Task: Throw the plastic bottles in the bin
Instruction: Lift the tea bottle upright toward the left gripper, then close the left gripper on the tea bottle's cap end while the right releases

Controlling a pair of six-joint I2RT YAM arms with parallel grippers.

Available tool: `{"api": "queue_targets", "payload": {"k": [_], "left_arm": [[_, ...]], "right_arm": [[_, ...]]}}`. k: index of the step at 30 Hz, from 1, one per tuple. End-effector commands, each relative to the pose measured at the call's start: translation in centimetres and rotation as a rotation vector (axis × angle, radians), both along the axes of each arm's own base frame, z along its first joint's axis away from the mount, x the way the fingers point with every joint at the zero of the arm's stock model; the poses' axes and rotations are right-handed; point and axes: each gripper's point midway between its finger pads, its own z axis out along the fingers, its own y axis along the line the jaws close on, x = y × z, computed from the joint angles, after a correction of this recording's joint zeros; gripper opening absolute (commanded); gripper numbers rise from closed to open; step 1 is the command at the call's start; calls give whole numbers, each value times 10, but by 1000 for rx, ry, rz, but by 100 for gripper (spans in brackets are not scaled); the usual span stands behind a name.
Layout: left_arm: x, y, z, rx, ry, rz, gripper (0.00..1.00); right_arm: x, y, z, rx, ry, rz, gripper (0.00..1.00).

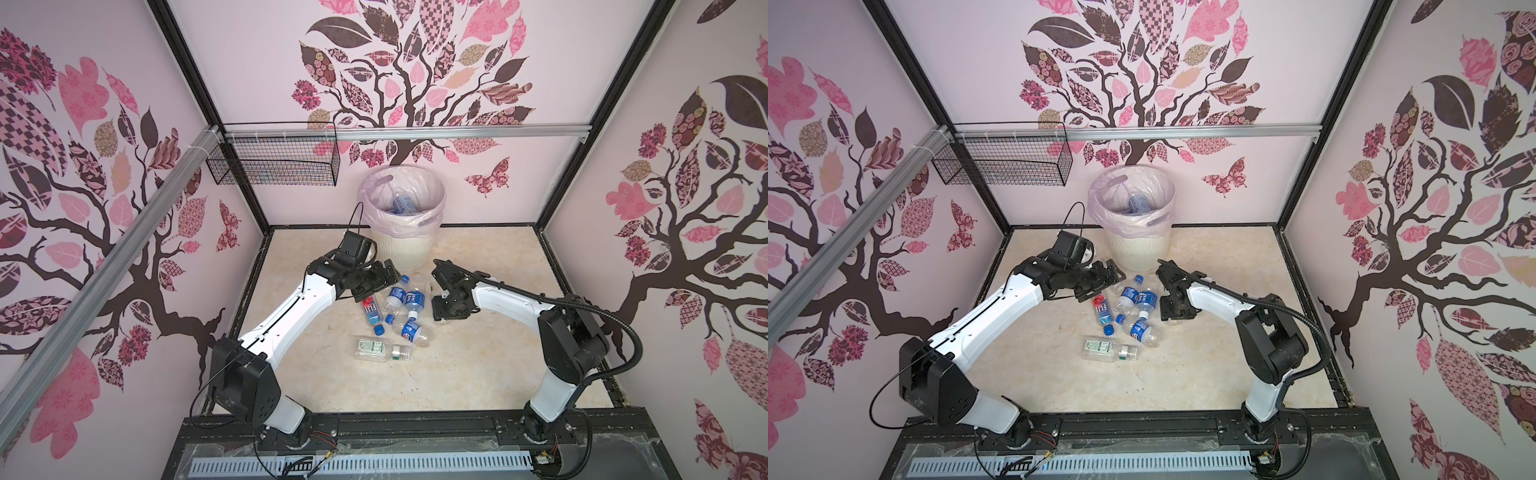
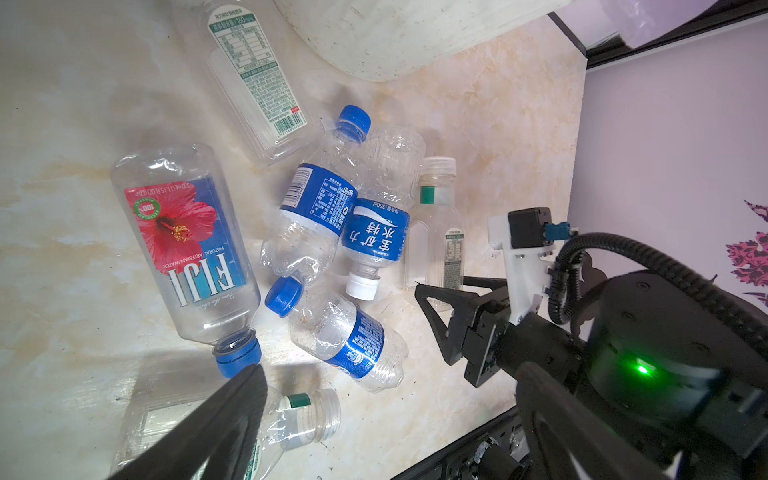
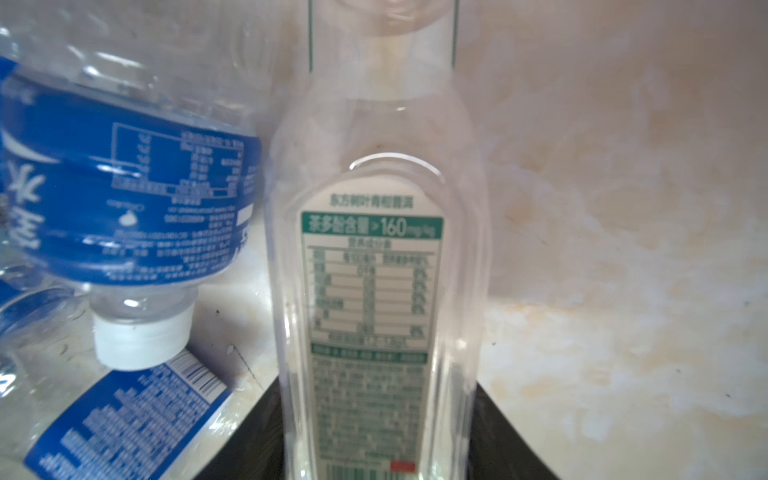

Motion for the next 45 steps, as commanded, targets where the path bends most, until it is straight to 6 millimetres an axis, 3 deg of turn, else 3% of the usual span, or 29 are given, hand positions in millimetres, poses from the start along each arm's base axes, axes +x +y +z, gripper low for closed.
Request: {"api": "queue_targets", "payload": {"k": [1,6,18,22,26,32,37,45], "left_arm": [[6,-4,8,-17,-11,8,97],[12,-11,21,-61,-16,5,97],[35,-23,53,-221,-127,23,97],[38,-34,63,-281,-148,4,96],[38,-39,59,-281,-146,6,94],[42,-40,59,-297,-162,21,88],[44,-36,61,-276,-176,35,78],[46,-29,64,-260,-209,69,72]], "right_arm": [[1,-1,37,34,-65,-4,52],[3,8,77,108,-122,17,52],[-1,32,150,281,-271,158,51],[-8,41,164,330,-278,211,51],[-17,54,177,378,-290,259,51],[-30,75,193,443,-306,328,51],[-38,86,212,515,-345,356,51],[-48,100,221,568,-348,414,51]]}}
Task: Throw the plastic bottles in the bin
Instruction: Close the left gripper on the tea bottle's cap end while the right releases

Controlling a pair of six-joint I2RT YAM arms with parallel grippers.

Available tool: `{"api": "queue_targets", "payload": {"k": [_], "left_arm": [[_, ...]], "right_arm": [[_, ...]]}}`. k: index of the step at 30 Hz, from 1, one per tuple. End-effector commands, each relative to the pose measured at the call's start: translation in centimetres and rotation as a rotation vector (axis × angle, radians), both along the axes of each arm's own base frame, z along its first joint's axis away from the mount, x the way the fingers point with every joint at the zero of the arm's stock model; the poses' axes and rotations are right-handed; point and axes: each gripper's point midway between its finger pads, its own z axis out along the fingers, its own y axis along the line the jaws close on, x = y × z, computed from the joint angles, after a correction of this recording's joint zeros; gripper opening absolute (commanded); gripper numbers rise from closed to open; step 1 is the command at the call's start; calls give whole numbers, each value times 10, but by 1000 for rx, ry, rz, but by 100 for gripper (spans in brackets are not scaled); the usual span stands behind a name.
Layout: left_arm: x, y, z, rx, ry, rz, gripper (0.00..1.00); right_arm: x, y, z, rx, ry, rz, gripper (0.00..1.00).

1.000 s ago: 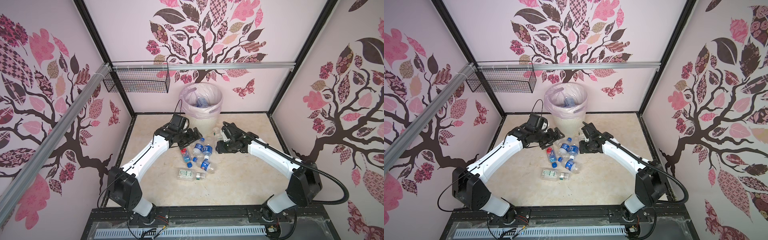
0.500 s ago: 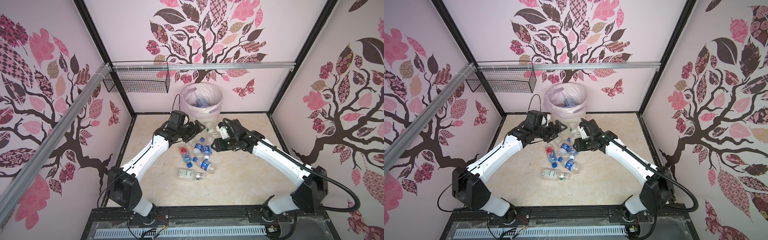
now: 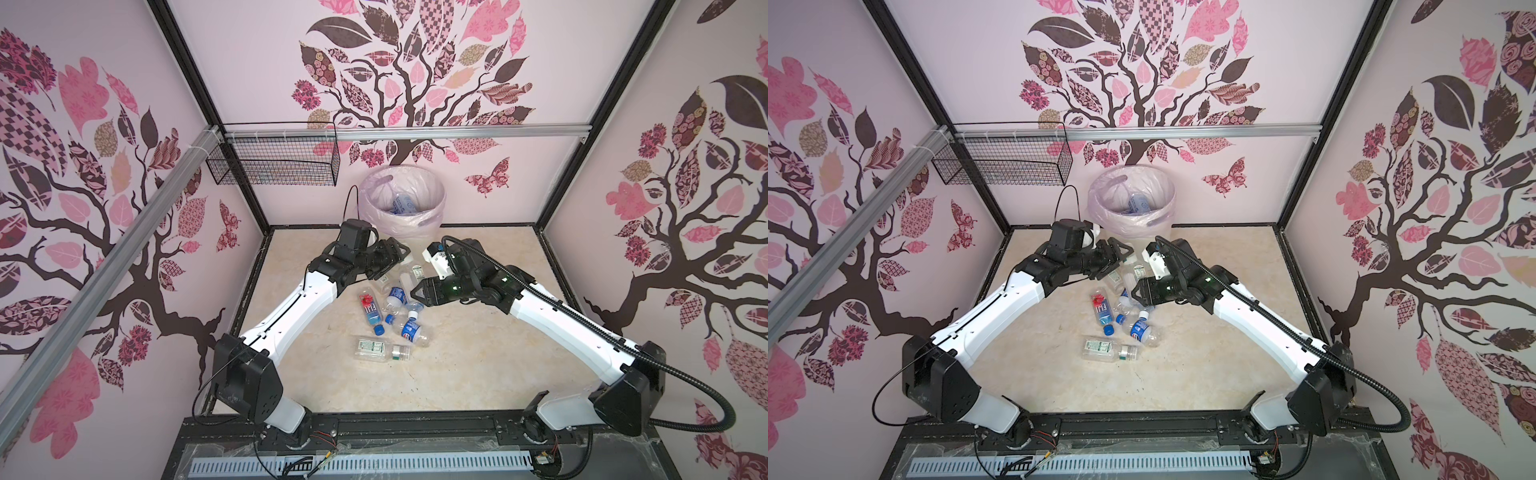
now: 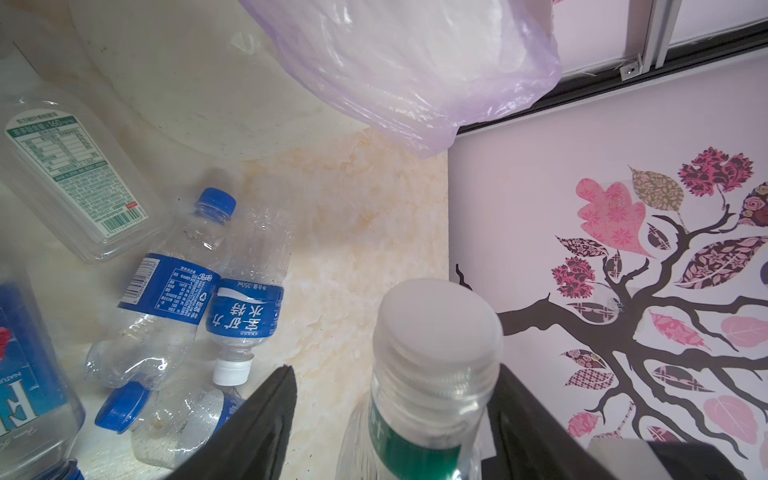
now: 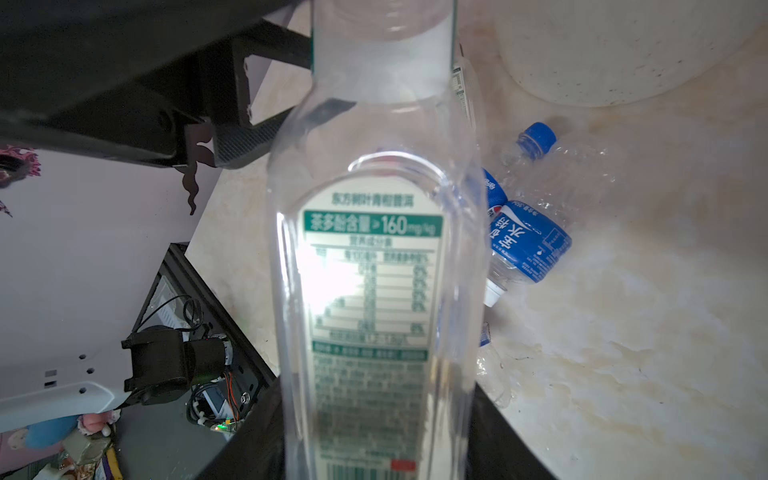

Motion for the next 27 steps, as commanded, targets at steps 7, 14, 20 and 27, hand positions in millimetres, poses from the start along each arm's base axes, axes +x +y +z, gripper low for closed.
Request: {"api": "queue_targets", "payload": {"k": [7,14,20,27], "left_arm": [[4,6,-1,22,-29,34,58],[3,11,-4,36,-27,52,43],[5,21,7,48,-61,106,35],[15,38,29,71,-118,182,32]], "right_arm": [[-9,19,35,82,-60,84,51],[-7,22,31,69,-55,82,52],[0,18,31,46,-63,43,61],[10,13,40,27,-88,-22,80]]}}
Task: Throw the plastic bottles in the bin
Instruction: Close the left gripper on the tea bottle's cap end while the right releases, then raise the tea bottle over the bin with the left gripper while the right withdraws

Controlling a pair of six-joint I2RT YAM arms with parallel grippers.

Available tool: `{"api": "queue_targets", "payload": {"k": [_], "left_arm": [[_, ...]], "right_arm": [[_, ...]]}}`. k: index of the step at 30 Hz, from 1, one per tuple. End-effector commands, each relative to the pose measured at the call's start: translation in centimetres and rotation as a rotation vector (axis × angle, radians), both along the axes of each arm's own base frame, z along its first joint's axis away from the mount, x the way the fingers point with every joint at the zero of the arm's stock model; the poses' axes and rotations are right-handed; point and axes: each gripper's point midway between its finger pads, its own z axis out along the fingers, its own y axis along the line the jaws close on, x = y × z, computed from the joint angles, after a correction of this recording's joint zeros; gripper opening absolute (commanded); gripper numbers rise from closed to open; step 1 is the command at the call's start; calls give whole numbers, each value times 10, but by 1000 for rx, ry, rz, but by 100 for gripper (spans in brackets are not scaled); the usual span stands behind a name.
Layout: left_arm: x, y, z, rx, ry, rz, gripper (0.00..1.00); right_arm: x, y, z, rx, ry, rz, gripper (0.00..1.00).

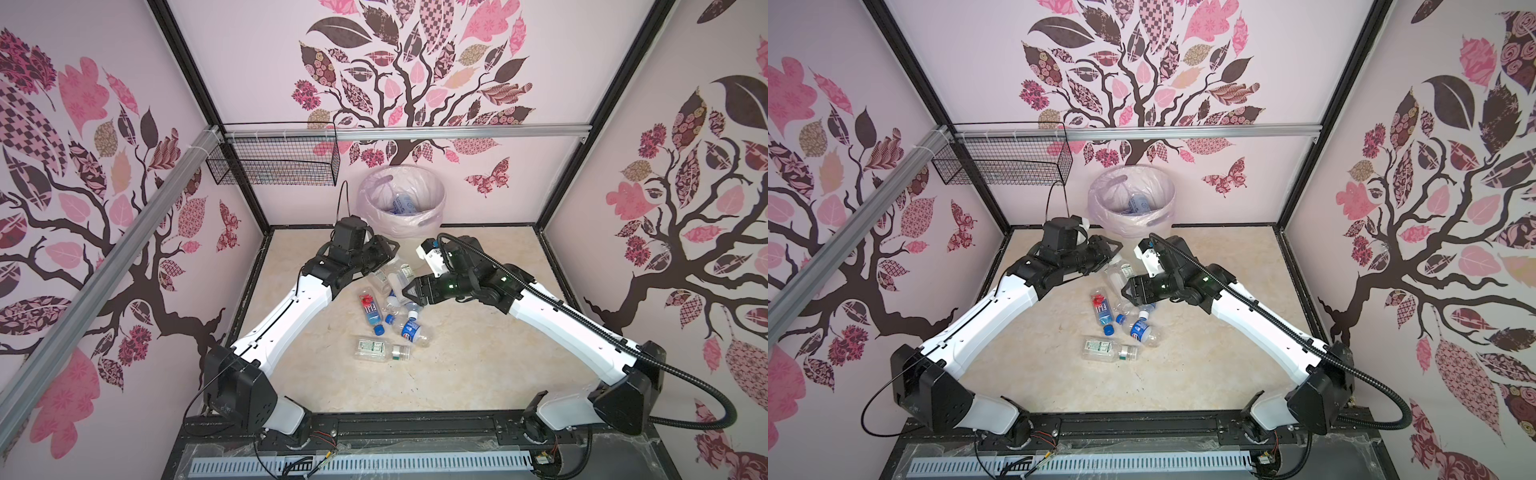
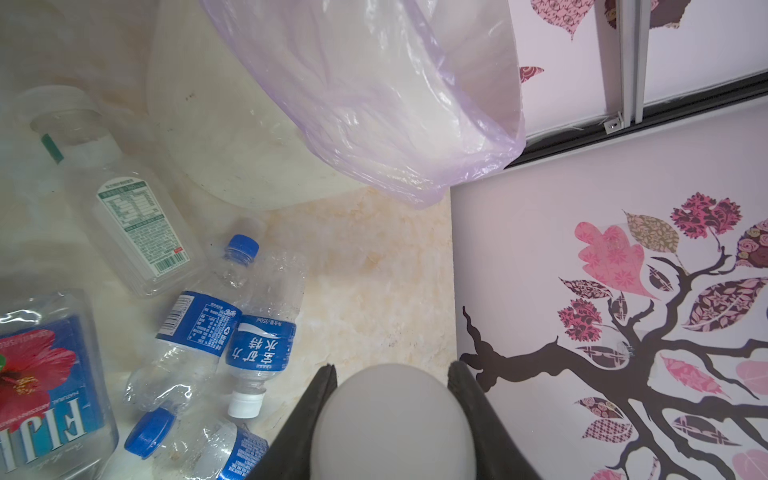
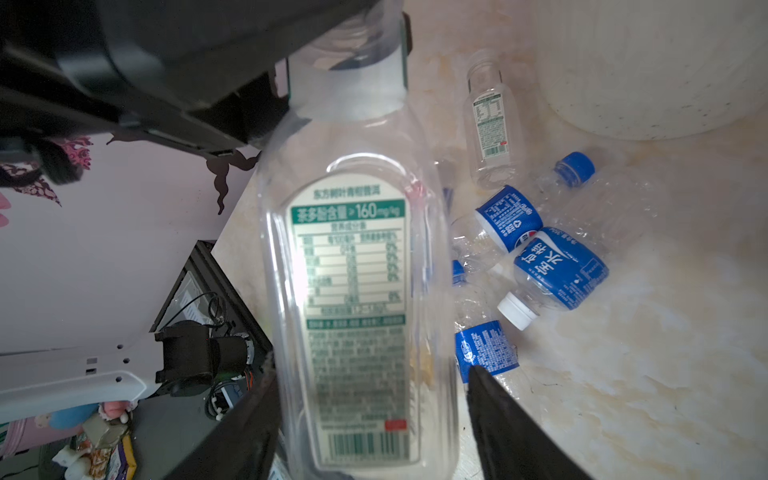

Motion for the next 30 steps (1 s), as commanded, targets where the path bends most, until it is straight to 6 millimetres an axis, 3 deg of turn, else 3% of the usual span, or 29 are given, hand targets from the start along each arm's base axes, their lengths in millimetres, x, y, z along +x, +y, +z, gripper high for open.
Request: {"api": "queue_targets", "payload": {"k": [1,8,12,21,27,28,30], "left_arm": [[8,17,13,36,-38,65,31],[30,48,44,56,-119,199,31],[47,62,76,60,-207,278,31],[87,80,157,124,-463,423,31],[102,93,217,189,-696,522,30],[100,94,239,192,-756,536,30],[100,96,261,211,-830,551,30]], "right_arm": [[13,-3,16,-14,-38,-60,82],[25,-10,57,0,-133,-122,99],[38,-20,73,-37,-166,-205,100],[72,-38,89,-162,-179,-381,100],[85,-28,105,-158,-146,-407,100],[86,-26,110,-148,-145,-410,100],[88,-24,116,-137,-147,-413,100]]}}
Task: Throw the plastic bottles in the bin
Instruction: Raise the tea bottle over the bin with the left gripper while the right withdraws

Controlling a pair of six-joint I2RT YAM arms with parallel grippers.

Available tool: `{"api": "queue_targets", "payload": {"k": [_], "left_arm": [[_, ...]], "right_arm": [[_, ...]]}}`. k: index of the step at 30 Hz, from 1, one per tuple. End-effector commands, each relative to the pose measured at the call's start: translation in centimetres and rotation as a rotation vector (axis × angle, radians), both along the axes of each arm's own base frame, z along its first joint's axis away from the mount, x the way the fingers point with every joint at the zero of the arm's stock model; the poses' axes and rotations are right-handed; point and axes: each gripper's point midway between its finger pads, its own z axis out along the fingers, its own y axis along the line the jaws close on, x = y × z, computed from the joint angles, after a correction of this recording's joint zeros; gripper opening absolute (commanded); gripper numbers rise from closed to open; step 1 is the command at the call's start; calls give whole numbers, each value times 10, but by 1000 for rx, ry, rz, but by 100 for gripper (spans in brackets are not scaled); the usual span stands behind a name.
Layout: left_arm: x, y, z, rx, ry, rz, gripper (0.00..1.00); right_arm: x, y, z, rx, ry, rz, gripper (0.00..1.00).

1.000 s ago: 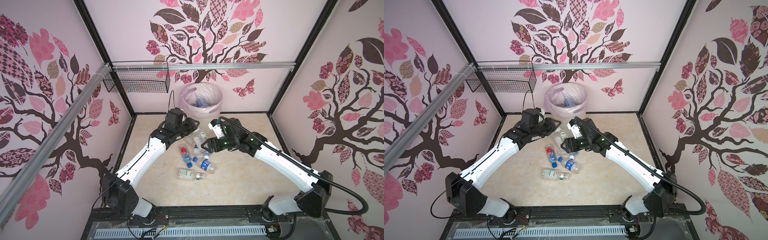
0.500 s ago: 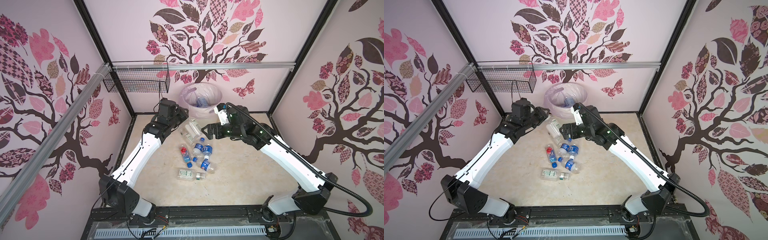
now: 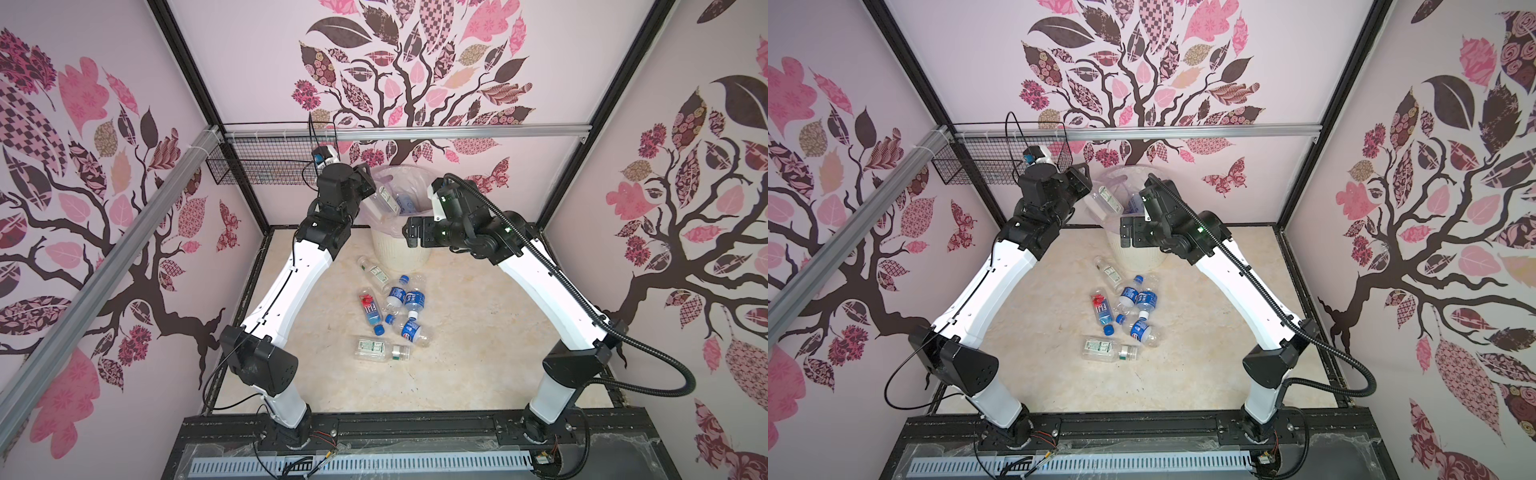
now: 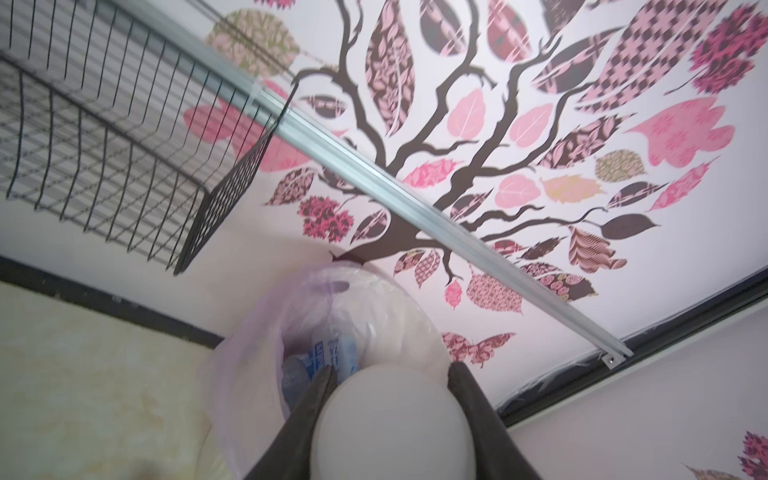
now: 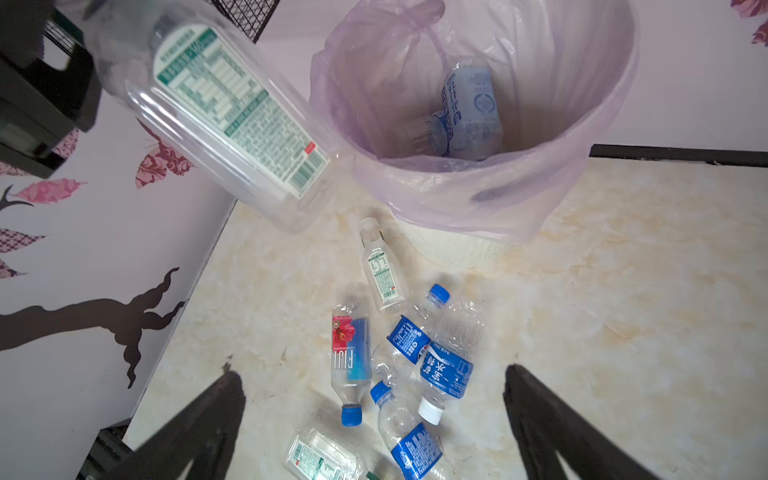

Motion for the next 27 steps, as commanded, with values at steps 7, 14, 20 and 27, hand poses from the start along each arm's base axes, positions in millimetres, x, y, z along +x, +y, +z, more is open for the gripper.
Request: {"api": "queue_targets", "payload": {"k": [7,14,20,27], "left_arm": [[-17,18,126,92,-391,114,30],[-12,17,149,71,-474,135,31],[59,-19,59,13,-273,54,39],[69,-77,19,61,-197,-88,89]], "right_arm": [[0,-12,17,-19,-1,-43,99],[7,-36,17,-30,-2,-79,99],[15,-55,2,-30,46,-104,99],[11,-54,1,-13,58,-68,100]]}}
